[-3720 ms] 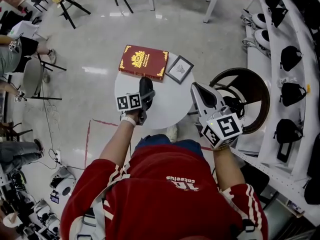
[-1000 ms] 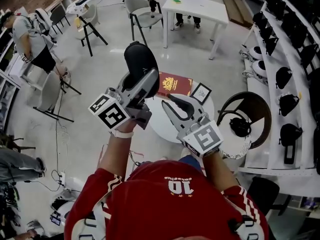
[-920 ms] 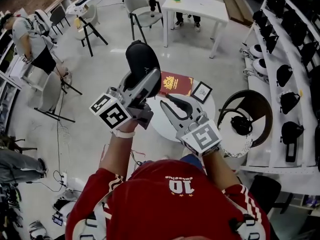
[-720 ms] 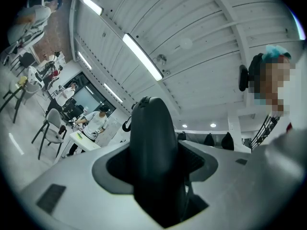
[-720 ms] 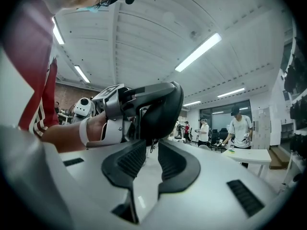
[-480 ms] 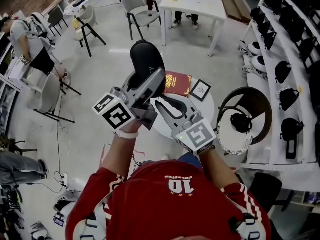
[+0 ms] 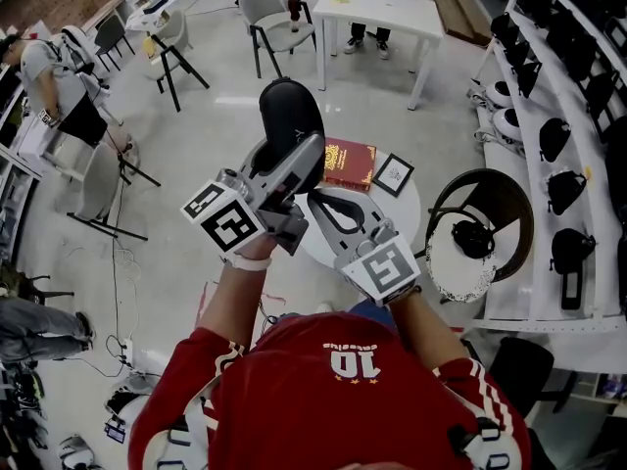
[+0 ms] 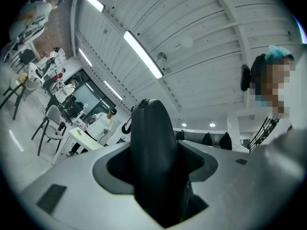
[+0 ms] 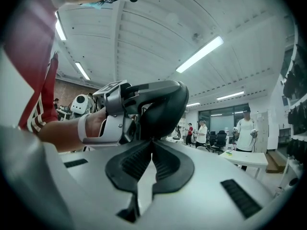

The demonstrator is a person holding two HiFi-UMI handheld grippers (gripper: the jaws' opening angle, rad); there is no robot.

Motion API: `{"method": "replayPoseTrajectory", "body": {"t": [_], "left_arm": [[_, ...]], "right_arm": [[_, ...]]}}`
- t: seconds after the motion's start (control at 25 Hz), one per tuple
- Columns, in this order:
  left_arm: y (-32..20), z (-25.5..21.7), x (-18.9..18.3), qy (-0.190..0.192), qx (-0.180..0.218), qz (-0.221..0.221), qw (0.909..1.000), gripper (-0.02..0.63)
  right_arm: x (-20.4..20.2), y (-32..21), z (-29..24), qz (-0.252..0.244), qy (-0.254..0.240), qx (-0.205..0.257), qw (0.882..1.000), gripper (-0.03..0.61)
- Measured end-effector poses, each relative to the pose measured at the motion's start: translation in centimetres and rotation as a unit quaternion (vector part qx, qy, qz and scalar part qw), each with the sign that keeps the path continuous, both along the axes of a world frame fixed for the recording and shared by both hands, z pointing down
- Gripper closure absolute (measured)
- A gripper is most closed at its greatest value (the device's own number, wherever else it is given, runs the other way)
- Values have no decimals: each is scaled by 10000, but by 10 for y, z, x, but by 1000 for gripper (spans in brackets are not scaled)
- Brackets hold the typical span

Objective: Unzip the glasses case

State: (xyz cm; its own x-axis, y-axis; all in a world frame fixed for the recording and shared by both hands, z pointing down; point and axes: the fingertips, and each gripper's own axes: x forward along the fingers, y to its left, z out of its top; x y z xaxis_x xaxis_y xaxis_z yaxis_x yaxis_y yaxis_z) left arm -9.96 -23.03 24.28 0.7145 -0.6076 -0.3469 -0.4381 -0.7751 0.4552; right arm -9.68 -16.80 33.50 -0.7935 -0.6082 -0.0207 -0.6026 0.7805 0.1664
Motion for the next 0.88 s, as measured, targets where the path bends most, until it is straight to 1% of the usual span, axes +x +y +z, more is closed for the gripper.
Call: {"method": "replayPoseTrajectory", "body": {"t": [0.12,0.4,0.56,0.88], "left_arm": [[1,2,-1,-114,7,-16,9999,337],[0,10,-4,-165,-58,8,9998,339],[-3,15,-9,-161,-160,37,9997,339],[-1,24,-5,-204,-260,236,9992,339]], "right_arm": [[-2,1,1,36,88,42,9999,560],[2,1,5,160,274,183,9993,561],[5,-5,4,286,283,138,9991,561],[17,-14,-2,465,463,320,9973,561]]}}
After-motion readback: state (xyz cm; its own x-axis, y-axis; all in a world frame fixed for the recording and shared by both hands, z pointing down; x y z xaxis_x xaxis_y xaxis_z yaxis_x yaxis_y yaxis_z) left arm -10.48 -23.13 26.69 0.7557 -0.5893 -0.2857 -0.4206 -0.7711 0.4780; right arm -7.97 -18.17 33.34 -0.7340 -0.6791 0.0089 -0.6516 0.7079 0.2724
